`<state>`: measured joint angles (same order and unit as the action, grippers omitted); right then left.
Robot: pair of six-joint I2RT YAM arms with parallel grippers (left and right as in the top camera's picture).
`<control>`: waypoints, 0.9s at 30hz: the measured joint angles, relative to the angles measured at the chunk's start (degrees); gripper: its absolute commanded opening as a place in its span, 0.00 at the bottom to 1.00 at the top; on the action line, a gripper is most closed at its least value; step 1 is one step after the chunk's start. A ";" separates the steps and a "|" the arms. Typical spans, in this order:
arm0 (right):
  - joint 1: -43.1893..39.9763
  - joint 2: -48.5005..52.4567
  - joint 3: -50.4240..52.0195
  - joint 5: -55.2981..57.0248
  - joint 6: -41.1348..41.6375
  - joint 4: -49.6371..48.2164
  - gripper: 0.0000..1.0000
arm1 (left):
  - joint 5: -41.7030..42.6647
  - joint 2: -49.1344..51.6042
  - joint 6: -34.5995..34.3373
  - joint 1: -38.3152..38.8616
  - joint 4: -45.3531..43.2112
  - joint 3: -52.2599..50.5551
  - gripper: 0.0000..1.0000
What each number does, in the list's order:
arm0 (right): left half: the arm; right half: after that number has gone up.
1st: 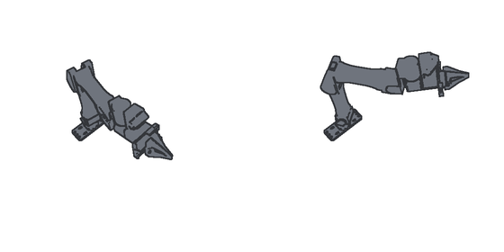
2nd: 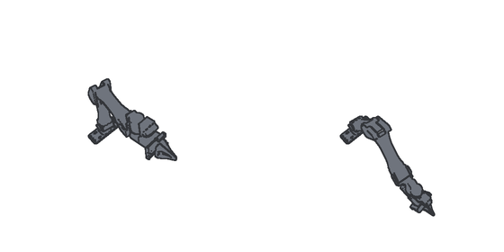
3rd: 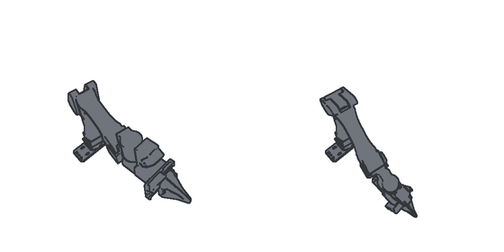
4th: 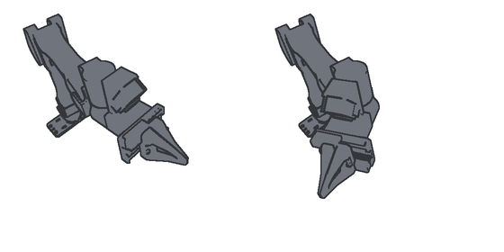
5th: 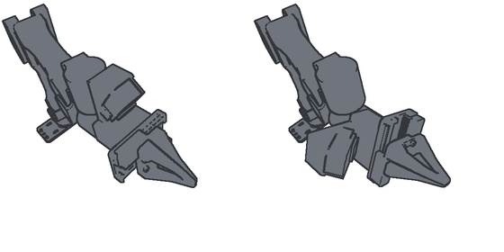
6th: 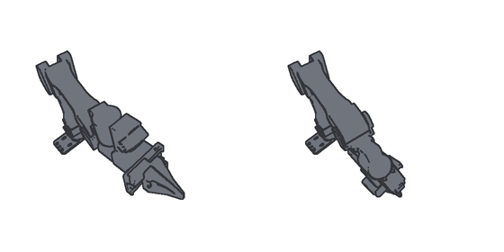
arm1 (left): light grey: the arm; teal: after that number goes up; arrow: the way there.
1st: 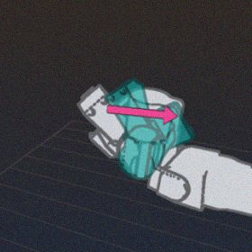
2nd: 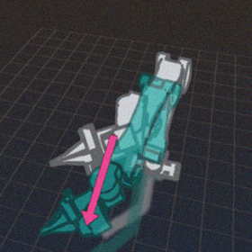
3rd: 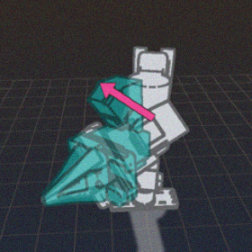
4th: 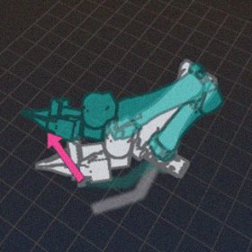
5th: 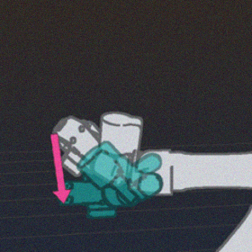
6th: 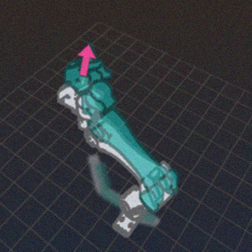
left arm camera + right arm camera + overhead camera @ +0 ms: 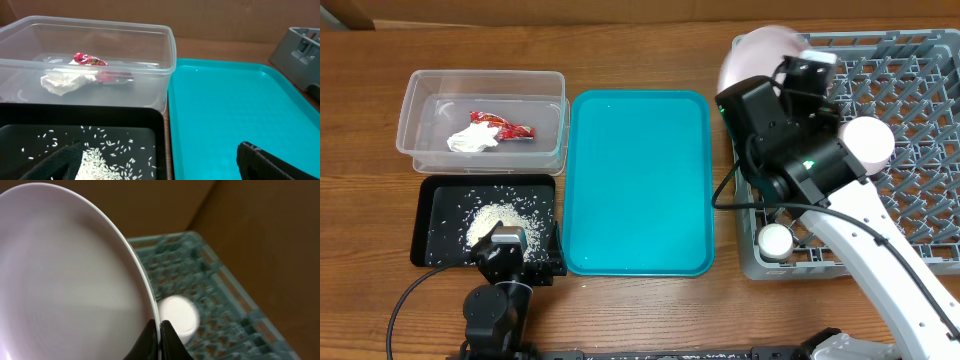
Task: Sort waste into correct bins and load items into the dishwasher
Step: 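Lift the pink plate and stand it upright in the dish rack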
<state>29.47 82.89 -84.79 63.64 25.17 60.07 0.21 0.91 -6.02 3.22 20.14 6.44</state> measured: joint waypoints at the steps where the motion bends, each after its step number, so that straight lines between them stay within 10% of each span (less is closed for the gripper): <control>1: -0.96 0.07 0.00 2.51 -0.04 -0.22 0.04 | 0.00 0.00 0.00 0.00 0.00 0.00 1.00; 27: -18.16 24.61 0.02 4.00 -28.57 -27.36 0.13 | 0.00 0.00 0.00 0.00 0.02 0.00 1.00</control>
<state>11.31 107.50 -84.77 67.64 -3.40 32.71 0.21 0.91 -6.02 3.22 20.16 6.44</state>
